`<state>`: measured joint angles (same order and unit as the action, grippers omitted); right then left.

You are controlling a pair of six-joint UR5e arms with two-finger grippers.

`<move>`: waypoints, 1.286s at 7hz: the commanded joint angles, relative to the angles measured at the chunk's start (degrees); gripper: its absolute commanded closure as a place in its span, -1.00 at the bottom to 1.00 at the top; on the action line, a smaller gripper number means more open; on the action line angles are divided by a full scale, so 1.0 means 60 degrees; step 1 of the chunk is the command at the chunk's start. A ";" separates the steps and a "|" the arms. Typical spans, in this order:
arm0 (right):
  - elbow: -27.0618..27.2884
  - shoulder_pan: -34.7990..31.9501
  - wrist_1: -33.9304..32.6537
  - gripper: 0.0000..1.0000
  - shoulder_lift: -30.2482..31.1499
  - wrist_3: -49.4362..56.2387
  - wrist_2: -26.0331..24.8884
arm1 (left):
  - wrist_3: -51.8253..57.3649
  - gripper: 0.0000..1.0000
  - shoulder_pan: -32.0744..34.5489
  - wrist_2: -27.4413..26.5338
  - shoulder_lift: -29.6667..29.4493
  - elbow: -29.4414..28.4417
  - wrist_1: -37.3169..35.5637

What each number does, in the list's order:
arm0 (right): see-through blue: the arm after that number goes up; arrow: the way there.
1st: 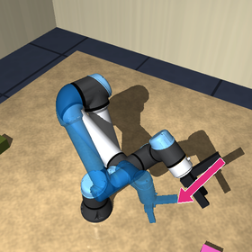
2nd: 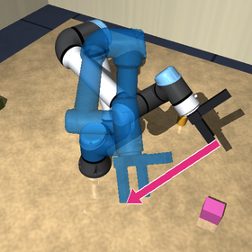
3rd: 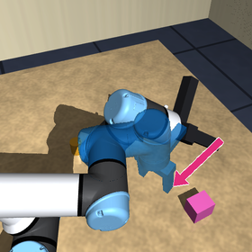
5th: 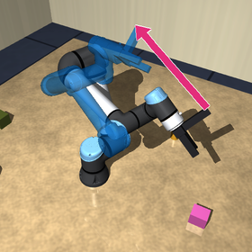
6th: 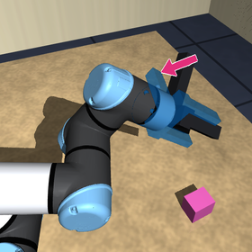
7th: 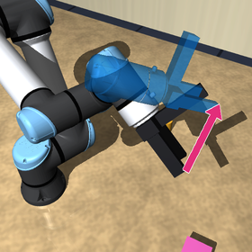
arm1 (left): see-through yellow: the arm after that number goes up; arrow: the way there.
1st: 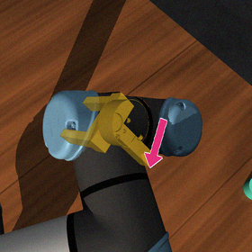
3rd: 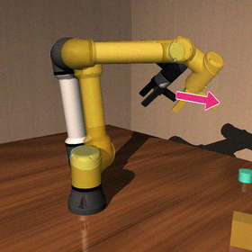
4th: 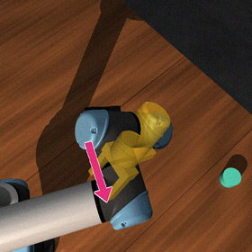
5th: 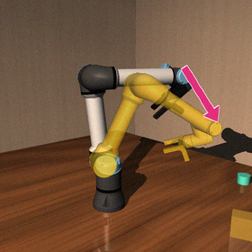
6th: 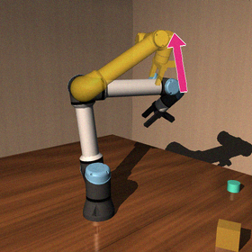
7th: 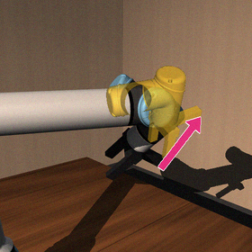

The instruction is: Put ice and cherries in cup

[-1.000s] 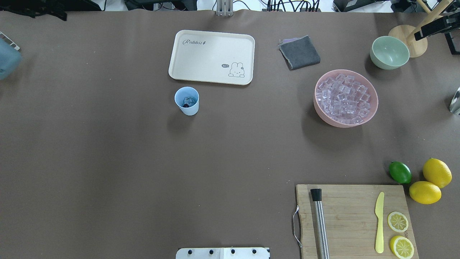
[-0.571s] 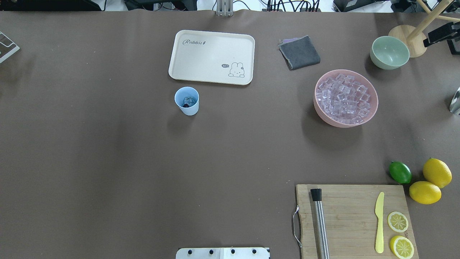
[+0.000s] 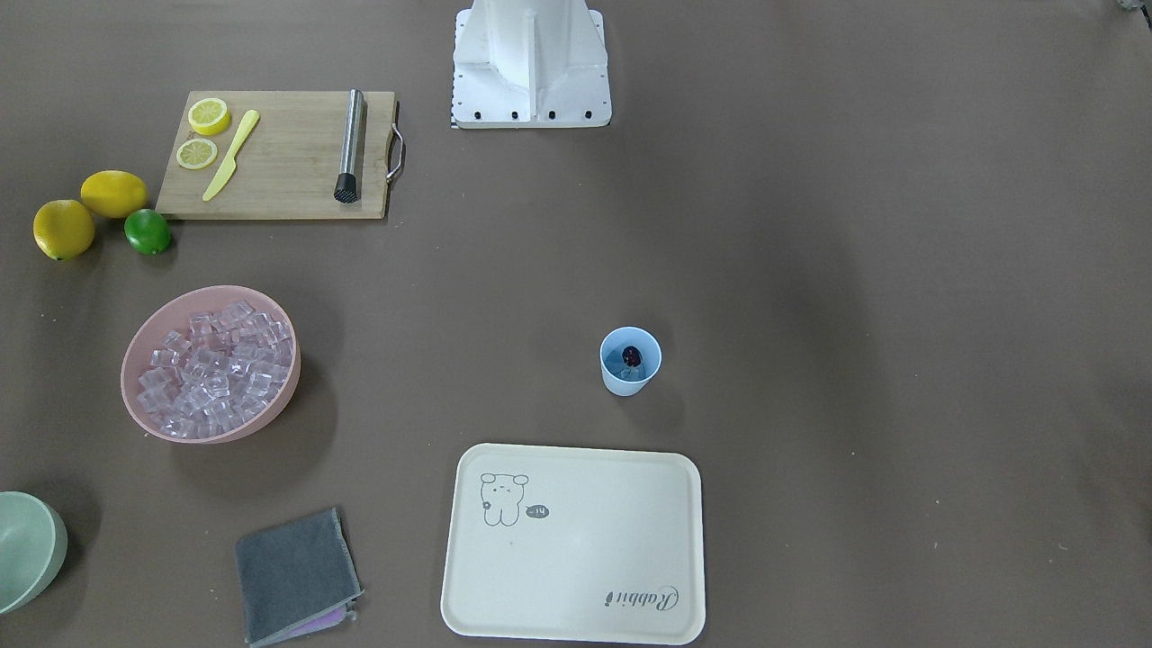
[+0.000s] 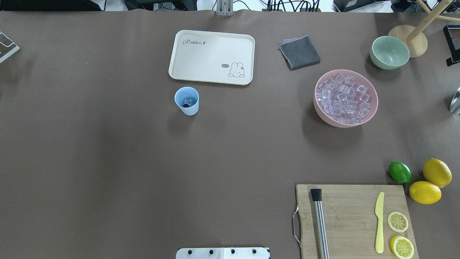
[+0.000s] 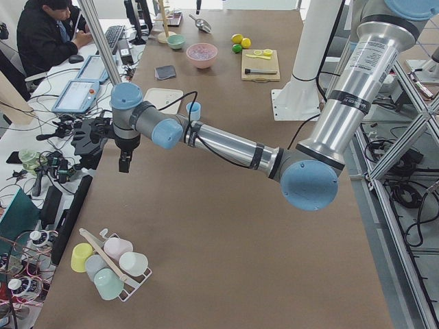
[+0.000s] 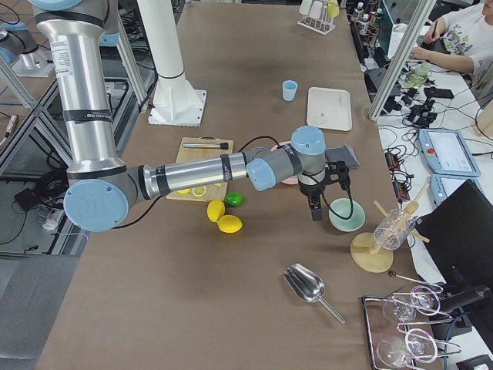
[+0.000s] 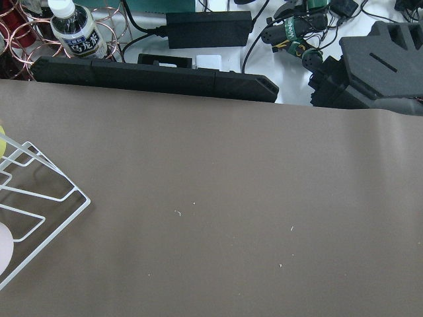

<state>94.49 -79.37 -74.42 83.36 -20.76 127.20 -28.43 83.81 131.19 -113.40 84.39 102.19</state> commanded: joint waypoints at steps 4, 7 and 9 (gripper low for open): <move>0.0322 -0.0102 -0.0019 -1.00 0.0110 0.0002 0.0127 | 0.0050 -0.96 0.0227 -0.0038 0.0164 -0.0686 -0.0538; 0.0293 -0.0146 -0.0034 -1.00 0.0053 -0.0012 0.0143 | 0.0050 -0.96 0.0285 0.0021 0.0866 -0.0822 -0.0406; 0.0220 -0.0146 -0.0034 -1.00 0.0111 -0.0012 0.0128 | 0.0050 -0.96 0.0285 0.0021 0.0853 -0.0808 -0.0465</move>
<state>96.08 -80.24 -74.61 83.90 -20.83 128.00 -28.13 85.49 131.31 -108.35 79.55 99.54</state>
